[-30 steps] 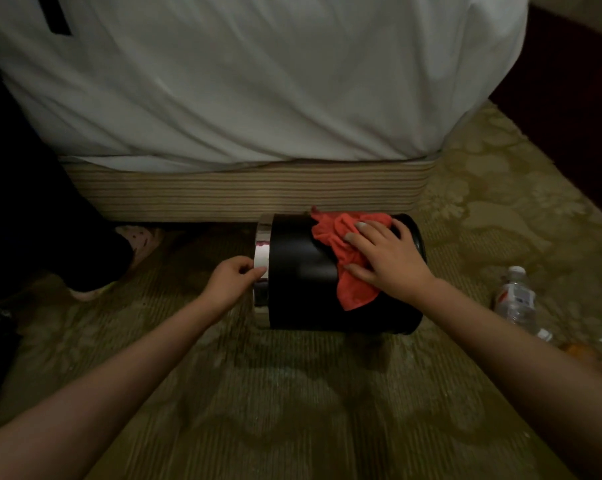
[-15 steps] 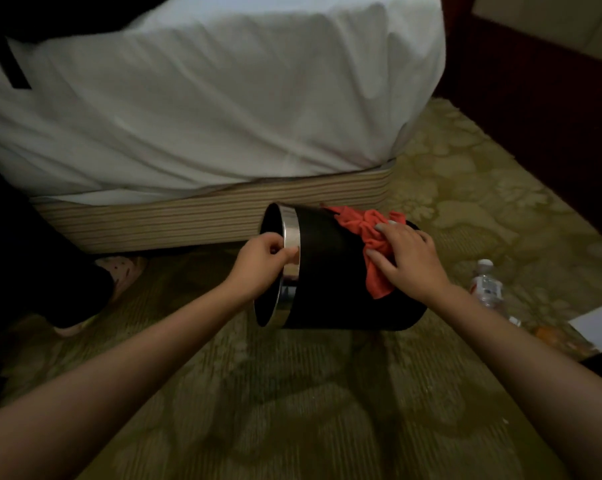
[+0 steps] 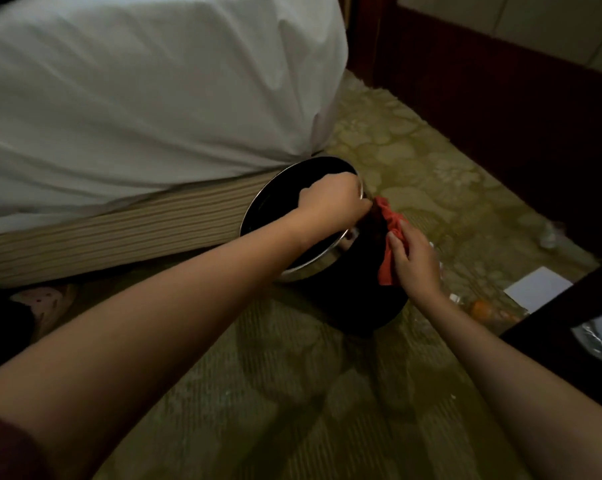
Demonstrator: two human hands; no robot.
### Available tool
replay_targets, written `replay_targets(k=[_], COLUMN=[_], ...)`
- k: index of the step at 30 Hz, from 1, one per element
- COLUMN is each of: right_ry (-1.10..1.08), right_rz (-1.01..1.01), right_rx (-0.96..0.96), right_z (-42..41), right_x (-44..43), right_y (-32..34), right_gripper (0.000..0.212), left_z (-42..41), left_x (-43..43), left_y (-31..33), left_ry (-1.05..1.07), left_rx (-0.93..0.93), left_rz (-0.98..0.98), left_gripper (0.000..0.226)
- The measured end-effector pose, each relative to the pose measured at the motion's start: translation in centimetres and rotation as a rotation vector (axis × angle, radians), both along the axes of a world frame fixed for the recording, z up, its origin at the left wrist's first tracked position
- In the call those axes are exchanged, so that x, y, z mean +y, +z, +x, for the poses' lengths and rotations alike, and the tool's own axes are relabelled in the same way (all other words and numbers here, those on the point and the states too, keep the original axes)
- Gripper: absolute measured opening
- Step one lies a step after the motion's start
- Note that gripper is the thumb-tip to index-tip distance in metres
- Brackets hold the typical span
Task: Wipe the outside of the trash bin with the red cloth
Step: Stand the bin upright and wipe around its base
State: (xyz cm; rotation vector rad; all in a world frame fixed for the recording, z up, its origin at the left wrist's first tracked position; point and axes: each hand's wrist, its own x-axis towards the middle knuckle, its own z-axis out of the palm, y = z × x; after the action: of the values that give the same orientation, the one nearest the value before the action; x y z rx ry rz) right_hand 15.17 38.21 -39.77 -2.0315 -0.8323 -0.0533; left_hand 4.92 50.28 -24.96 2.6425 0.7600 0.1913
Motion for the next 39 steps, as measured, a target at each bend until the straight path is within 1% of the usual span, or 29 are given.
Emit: replay_targets(k=[3,5,10,13,16,19,21,24,27,30,32,34,35,37,39], right_ry=[-0.068,-0.135,-0.206,-0.249,-0.256,-0.266,-0.29,-0.348,-0.378,-0.33,-0.281,-0.271,-0.281,-0.318,-0.332], right_rz=[0.097,0.119,0.101,0.042,0.062,0.144,0.211,0.292,0.339,0.362,0.256,0.109,0.067,0.037,0.036], right_rx=[0.051,0.071,0.108,0.143,0.194,0.276,0.329,0.388,0.424,0.421,0.348,0.214,0.171,0.138,0.135], right_z=[0.0,0.0,-0.6,-1.3,-1.8,-2.2,-3.1,-5.3,-8.1,-10.7,-12.2,-13.0,-13.1,-12.6,-11.8], right_x=[-1.1,-2.1,-5.0,-6.4,-6.8,-6.6,-6.6,-6.6,-6.4,-6.1,-5.9,-5.7,-5.5,-5.1,-5.1], right_y=[-0.4,-0.8,-2.5,-3.5,-3.4,-2.8,-2.7,-2.9,-2.2,-1.2,-1.4,-2.1,-2.3,-2.6,-2.9], right_gripper=[0.039,0.04,0.039,0.04,0.04,0.041,0.042,0.043,0.044,0.051,0.06,0.06,0.058,0.057,0.059], left_z=[3.8,5.6,7.4,7.6,7.6,6.4,4.4,0.6,-3.2,-5.8,-6.8,-7.1,-7.1,-6.9,-6.8], left_x=[-2.0,-3.6,-7.7,-9.7,-10.4,-9.3,-7.5,-4.0,-1.4,-0.7,-0.7,-0.8,-1.0,-1.3,-1.5], left_y=[-0.1,-0.4,-2.4,-3.7,-4.1,-3.2,-2.7,-2.9,-4.1,-5.0,-5.4,-5.5,-5.6,-5.7,-5.9], left_ry=[-0.06,-0.061,-0.16,-0.193,-0.213,-0.254,-0.33,-0.448,-0.448,-0.432,-0.477,-0.514,-0.52,-0.519,-0.508], left_rx=[0.086,0.133,0.206,0.247,0.277,0.237,0.197,0.224,0.257,0.244,0.244,0.23,0.214,0.173,0.134], left_rz=[0.014,0.043,0.141,0.196,0.276,0.247,0.27,0.326,0.306,0.331,0.414,0.493,0.513,0.516,0.49], left_gripper=[0.022,0.025,0.02,0.024,0.03,0.038,0.042,0.04,0.037,0.037,0.038,0.035,0.032,0.028,0.026])
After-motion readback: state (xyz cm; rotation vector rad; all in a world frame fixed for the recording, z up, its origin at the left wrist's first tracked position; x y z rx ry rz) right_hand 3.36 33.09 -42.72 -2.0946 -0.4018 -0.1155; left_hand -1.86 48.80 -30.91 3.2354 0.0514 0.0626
